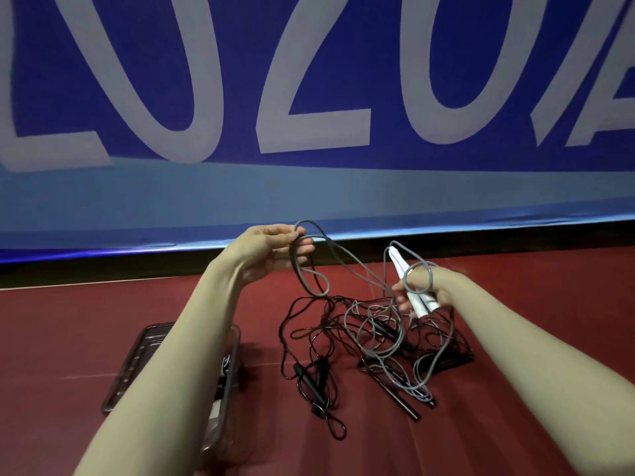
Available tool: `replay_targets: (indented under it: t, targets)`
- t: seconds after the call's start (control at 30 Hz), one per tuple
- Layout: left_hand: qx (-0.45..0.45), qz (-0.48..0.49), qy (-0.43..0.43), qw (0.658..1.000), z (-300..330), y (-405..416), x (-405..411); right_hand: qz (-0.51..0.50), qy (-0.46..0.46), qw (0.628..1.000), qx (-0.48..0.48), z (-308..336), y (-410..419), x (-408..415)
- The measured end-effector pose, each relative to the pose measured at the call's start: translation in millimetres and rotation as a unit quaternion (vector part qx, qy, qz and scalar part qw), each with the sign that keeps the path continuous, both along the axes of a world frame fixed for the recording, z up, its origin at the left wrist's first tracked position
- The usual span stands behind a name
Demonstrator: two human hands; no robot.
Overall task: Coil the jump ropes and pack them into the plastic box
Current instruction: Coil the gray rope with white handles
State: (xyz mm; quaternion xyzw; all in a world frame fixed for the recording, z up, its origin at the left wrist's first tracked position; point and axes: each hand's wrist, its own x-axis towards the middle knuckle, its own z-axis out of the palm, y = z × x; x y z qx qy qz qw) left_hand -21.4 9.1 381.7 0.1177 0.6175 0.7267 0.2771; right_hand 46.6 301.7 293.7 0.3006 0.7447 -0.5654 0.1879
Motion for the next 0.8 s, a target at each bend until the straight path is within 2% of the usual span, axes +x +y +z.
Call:
replay_targets:
  t: [0.1, 0.2, 0.23, 0.33, 0.43, 0.5, 0.57, 0.63, 0.7, 0.73, 0.8]
  targets:
    - [-0.016, 0.002, 0.031, 0.999, 1, 3, 0, 0.021, -0.04, 0.999, -0.027, -4, 5, 6]
    - [-0.122, 0.022, 0.163, 0.979, -3, 4, -2, 0.05, -0.061, 0.996, -0.031, -6, 8, 12]
    - [-0.181, 0.032, 0.224, 0.957, -5, 4, -3, 0.074, -0.074, 0.994, -0.02, -7, 8, 13]
    - [-0.347, 0.05, 0.376, 0.858, -6, 6, -3, 0.14, -0.084, 0.986, 0.03, -4, 5, 17]
    - [-0.431, 0.045, 0.433, 0.79, -4, 8, -4, 0.155, -0.075, 0.984, 0.038, 1, 2, 18]
    - [-0.462, 0.043, 0.451, 0.762, 0, 10, -3, 0.158, -0.067, 0.982, 0.073, 7, -1, 16]
    - [-0.456, 0.012, 0.448, 0.769, 7, 12, -2, 0.153, -0.002, 0.978, 0.142, 17, -9, 10]
    - [-0.404, -0.043, 0.391, 0.826, 13, 13, 2, 0.128, 0.147, 0.967, 0.164, 31, -21, 1]
    - [-0.328, -0.083, 0.316, 0.886, 18, 14, 9, 0.121, 0.28, 0.942, 0.139, 49, -39, -4]
    - [-0.3, -0.083, 0.303, 0.901, 19, 15, 12, 0.14, 0.316, 0.931, 0.113, 57, -49, -5]
    - [-0.252, -0.068, 0.302, 0.917, 21, 17, 15, 0.191, 0.332, 0.92, 0.084, 68, -67, -6]
